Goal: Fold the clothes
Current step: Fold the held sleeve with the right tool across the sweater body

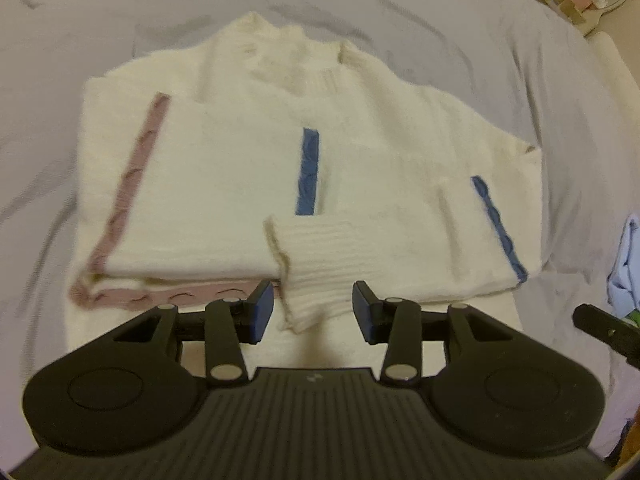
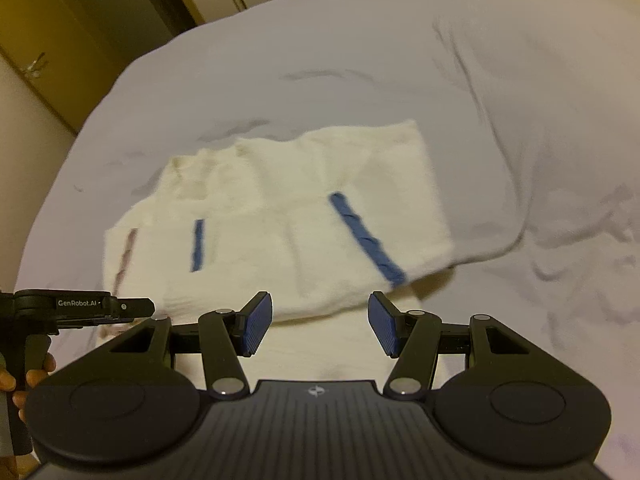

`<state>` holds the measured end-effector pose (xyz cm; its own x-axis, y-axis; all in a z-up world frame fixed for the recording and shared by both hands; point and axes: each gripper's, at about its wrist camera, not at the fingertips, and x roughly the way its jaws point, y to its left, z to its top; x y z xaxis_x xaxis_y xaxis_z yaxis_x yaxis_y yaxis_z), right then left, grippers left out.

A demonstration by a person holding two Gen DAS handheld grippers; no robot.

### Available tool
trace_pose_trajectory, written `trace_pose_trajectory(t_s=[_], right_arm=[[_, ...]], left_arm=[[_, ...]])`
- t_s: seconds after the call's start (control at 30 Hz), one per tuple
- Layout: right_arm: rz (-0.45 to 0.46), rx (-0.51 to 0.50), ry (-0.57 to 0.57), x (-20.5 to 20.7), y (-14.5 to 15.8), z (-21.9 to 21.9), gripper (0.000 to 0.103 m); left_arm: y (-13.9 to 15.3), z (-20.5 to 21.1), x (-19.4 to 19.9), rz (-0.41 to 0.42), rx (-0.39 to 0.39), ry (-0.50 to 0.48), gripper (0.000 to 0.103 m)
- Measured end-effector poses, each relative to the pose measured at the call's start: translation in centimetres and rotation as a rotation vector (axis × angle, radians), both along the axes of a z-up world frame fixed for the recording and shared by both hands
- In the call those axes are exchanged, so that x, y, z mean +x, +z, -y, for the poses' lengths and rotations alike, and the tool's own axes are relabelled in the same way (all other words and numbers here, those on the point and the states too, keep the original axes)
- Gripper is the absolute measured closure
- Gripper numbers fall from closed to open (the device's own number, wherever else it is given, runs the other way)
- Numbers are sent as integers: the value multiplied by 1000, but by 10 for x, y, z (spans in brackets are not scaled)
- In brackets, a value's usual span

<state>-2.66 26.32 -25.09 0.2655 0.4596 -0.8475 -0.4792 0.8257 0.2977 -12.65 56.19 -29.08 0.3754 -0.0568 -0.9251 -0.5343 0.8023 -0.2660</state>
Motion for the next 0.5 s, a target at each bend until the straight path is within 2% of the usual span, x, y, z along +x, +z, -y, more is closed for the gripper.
trace_pose_trajectory(t_s=[0.07, 0.17, 0.3, 0.5], right_arm=[[-8, -8, -20, 7, -6, 9, 47], [-20, -20, -51, 19, -17, 21, 47], [-35, -35, -83, 34, -29, 37, 47], [-63, -54, -92, 44, -37, 56, 47]], left_arm=[[-13, 3, 5, -25, -7, 11, 64], [-23, 4, 5, -15, -23, 47, 63], [-36, 6, 6, -2, -43, 94, 53], [-55, 8, 8, 10, -66, 155, 45]])
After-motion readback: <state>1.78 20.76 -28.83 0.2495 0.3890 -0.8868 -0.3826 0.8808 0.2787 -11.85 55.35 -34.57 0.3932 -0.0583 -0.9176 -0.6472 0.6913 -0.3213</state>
